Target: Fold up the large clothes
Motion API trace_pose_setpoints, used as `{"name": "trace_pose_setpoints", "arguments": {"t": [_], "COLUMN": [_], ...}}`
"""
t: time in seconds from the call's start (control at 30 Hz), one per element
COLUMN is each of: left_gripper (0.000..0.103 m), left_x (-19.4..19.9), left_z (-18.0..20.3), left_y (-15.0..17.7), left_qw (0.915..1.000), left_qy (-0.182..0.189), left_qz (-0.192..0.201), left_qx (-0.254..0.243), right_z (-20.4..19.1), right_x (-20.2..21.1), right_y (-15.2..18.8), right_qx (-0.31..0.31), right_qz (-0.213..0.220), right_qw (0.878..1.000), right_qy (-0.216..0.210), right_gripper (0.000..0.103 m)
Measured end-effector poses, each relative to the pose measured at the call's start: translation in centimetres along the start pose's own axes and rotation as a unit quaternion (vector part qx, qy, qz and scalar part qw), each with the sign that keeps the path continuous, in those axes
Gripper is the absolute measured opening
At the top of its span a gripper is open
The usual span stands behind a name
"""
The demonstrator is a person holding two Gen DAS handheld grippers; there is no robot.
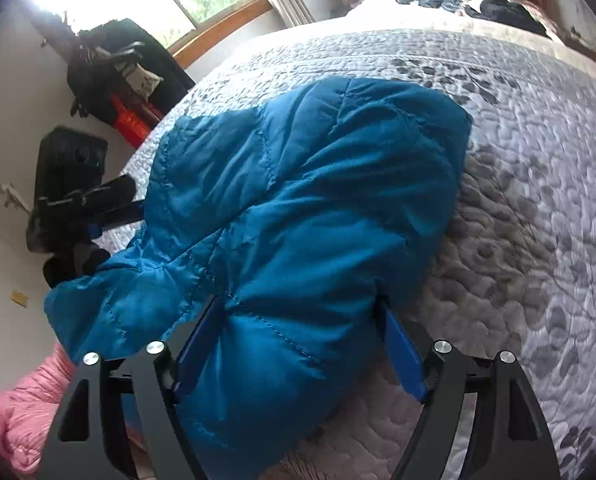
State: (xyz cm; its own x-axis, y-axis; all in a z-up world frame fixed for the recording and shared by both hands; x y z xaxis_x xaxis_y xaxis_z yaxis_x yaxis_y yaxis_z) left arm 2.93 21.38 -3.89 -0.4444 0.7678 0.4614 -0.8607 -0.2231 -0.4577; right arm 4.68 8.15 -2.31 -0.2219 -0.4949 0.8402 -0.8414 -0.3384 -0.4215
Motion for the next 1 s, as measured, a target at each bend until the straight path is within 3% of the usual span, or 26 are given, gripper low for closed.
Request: {"name": "trace_pose_setpoints", "arguments": {"t": [0.13,0.33,0.57,0.7,0.83,1.0], "left_gripper": [0.083,0.084,0.080,0.066,0.045,0.027], "left_x": [-1.7,-0.8,-1.4,-3.1,-4.4,-3.7], "left_z": [-0.4,-0.5,-0.1,1.4,2.0,1.8], "left_y": [-0.3,1.0,0.9,0.3,0.1,-0.5], "left_qw": [0.9992,0.9975,0.9979,0.9978,0.9957,0.9987], "left_qy": [-0.035,-0.058,-0.041,-0.023,-0.054,-0.026], "left_qz": [-0.018,-0.018,-0.030,-0.040,-0.043,-0.026], "left_qx": [-0.009,-0.037,-0.040,-0.046,-0.061,-0.035], "right_z": [-0.8,-0.6,-0.5,0.1,0.6,1.3], "right_x": [-0.1,0.2,0.1,0.1,0.5,1.5], "right_y": [0.4,1.0,1.1,1.2,1.4,1.8], "right_qx": [0.014,0.019,0.024,0.011,-0.001,-0.019], "right_qz": [0.004,0.009,0.011,0.014,0.023,0.039], "right_qw": [1.000,1.000,1.000,1.000,1.000,0.999], "right_qy": [0.018,0.012,0.012,0.004,0.003,-0.019], "right_gripper": [0.080,0.080,0.081,0.081,0.081,0.082]}}
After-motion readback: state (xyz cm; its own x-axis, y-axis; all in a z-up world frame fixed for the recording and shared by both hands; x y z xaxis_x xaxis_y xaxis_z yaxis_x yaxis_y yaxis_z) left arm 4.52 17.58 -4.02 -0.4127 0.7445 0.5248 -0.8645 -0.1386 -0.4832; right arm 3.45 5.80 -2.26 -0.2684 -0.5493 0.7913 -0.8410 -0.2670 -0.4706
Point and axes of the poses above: each gripper's, at about its wrist camera, not at the fingertips, and x roughly against the way its jaws point, z to its right, y to its underside, the point moved 4 cm from there along -x, roughly the way its jaws point, and after that the axes turned 4 degrees about y, right-handed, at the moved point
